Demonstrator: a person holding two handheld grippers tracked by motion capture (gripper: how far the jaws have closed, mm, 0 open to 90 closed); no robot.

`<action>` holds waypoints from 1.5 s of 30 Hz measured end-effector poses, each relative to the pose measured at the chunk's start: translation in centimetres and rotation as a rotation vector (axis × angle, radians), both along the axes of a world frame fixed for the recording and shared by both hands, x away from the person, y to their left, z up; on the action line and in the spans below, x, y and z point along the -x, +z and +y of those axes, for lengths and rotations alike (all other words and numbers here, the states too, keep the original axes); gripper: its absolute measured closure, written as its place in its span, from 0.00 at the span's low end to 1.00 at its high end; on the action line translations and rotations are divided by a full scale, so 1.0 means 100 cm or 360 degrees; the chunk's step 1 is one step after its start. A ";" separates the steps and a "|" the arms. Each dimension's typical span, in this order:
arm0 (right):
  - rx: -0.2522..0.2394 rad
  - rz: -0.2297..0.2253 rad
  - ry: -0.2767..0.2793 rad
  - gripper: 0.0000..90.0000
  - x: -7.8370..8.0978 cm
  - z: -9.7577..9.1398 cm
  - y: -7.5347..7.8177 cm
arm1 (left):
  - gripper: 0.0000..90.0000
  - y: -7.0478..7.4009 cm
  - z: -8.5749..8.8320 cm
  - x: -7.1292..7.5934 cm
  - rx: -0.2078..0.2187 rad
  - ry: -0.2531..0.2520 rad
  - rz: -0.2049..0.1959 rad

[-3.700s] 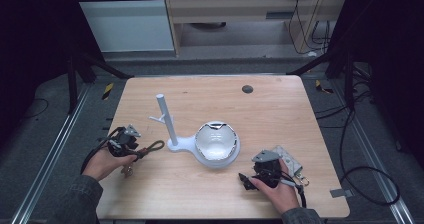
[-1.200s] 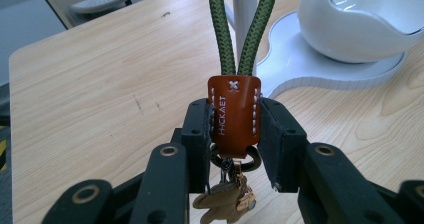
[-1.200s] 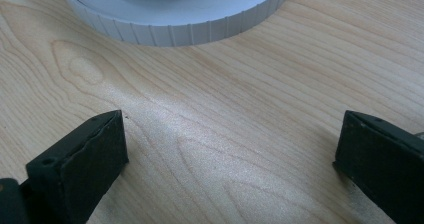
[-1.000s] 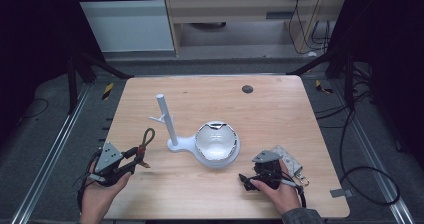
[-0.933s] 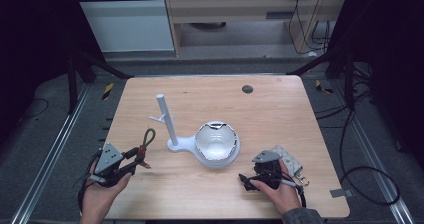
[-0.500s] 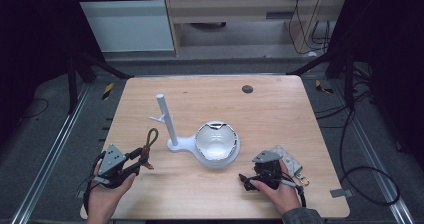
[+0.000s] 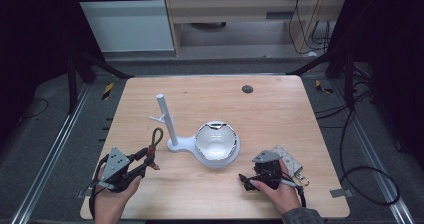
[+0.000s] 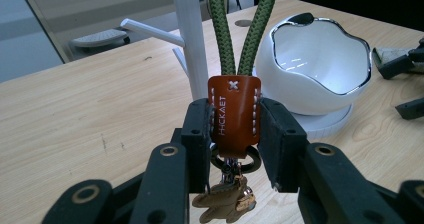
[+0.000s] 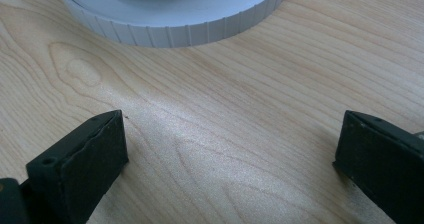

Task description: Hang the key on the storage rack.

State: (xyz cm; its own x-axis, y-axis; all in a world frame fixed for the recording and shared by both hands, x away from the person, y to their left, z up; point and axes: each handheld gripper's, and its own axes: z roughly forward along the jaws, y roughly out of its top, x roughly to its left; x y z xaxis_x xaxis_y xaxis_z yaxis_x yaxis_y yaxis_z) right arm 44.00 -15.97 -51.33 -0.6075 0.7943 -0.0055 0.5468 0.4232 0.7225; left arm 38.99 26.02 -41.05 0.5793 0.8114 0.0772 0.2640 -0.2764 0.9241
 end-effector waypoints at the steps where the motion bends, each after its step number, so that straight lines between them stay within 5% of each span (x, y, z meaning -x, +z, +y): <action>1: 0.0002 0.0001 -0.0001 0.00 0.000 0.000 0.000 | 0.74 0.001 -0.001 0.001 0.0010 0.0003 -0.0014; 16: 0.0000 0.0000 -0.0001 0.00 0.000 0.000 0.000 | 0.74 0.011 0.000 -0.002 0.0036 0.0032 -0.0059; 45: 0.0003 0.0002 0.0001 0.00 0.000 0.000 0.000 | 0.73 0.008 -0.007 -0.030 0.0016 0.0081 0.0005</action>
